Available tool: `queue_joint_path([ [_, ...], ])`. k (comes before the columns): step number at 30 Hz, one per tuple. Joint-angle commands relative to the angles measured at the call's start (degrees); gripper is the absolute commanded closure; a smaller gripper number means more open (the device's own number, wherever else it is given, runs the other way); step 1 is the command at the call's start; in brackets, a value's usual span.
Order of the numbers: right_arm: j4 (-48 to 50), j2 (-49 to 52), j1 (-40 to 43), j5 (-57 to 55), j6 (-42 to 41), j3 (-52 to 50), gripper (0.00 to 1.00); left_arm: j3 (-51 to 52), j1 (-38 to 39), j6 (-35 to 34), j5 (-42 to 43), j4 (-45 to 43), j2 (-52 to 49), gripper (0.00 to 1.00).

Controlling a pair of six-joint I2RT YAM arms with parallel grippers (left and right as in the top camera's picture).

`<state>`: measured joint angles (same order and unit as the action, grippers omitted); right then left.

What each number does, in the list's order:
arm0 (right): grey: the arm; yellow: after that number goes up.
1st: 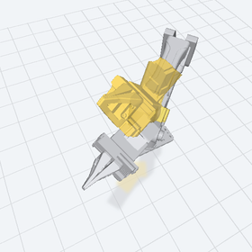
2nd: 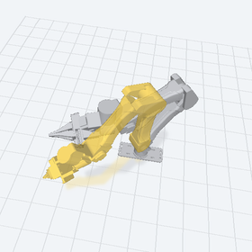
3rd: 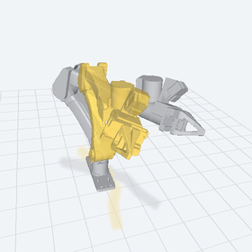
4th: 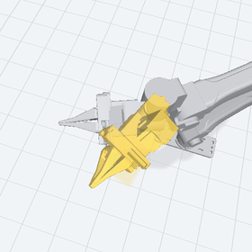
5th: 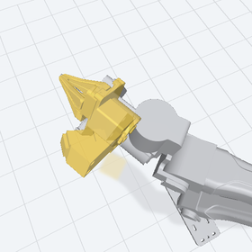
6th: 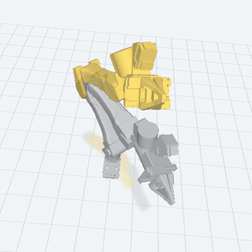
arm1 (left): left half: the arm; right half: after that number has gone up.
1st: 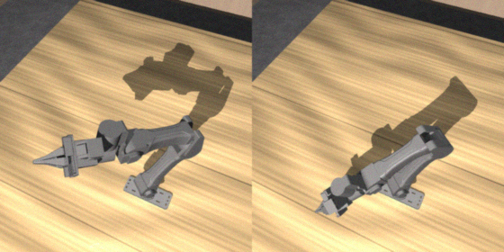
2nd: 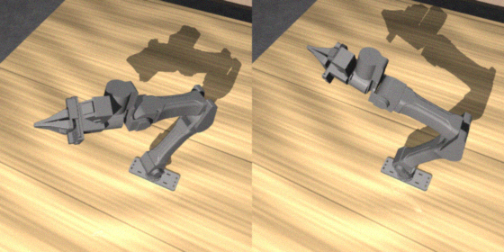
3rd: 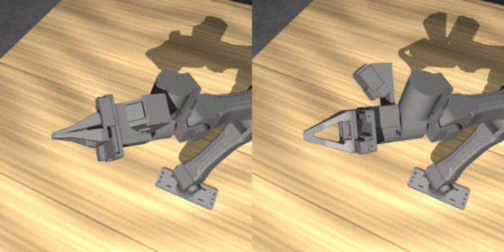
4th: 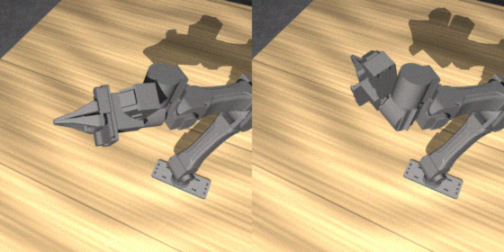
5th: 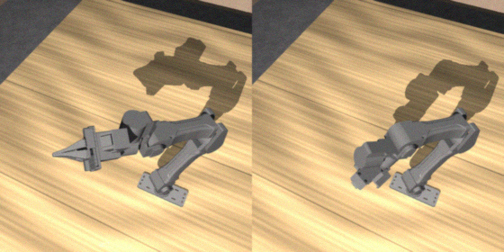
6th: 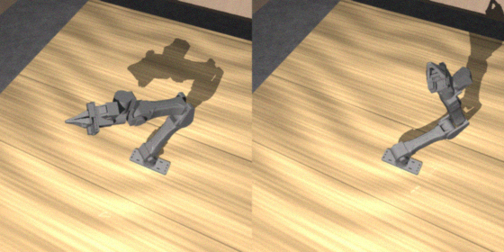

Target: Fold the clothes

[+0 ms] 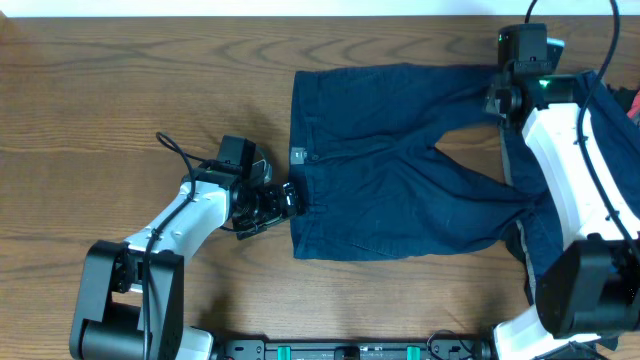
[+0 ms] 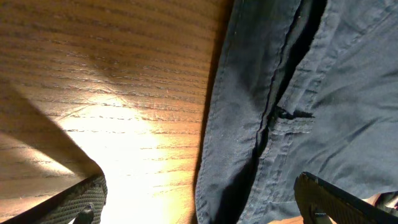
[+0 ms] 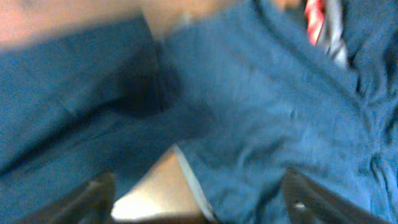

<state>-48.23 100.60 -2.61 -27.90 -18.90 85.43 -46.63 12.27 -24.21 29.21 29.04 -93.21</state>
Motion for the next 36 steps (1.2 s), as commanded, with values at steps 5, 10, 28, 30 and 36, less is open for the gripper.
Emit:
queue_joint_path([
  [5, -8.28, 0.48, 1.16, 4.22, -3.19, -0.46, 0.06, 0.83, 0.13, 1.31, 1.64, 0.68, -2.38, 0.02],
  [10, -15.63, -1.07, 1.51, 19.17, 0.35, -0.46, 0.01, 0.83, 0.81, 4.07, 11.63, 1.29, -2.38, 0.02],
  [28, -20.5, -1.38, 1.57, 24.96, 4.17, -0.46, 0.01, 0.17, 9.99, -6.36, -1.9, 1.75, -2.16, 0.94],
  [30, -21.2, -1.38, 1.46, 26.1, 4.85, -0.46, 0.01, -1.36, 5.49, -4.44, -2.99, 1.99, -2.14, 0.94],
  [36, -23.02, -1.38, 1.42, 39.43, 13.77, -0.46, 0.01, -10.64, -12.76, 0.2, -3.32, 6.32, -2.14, 0.94],
])
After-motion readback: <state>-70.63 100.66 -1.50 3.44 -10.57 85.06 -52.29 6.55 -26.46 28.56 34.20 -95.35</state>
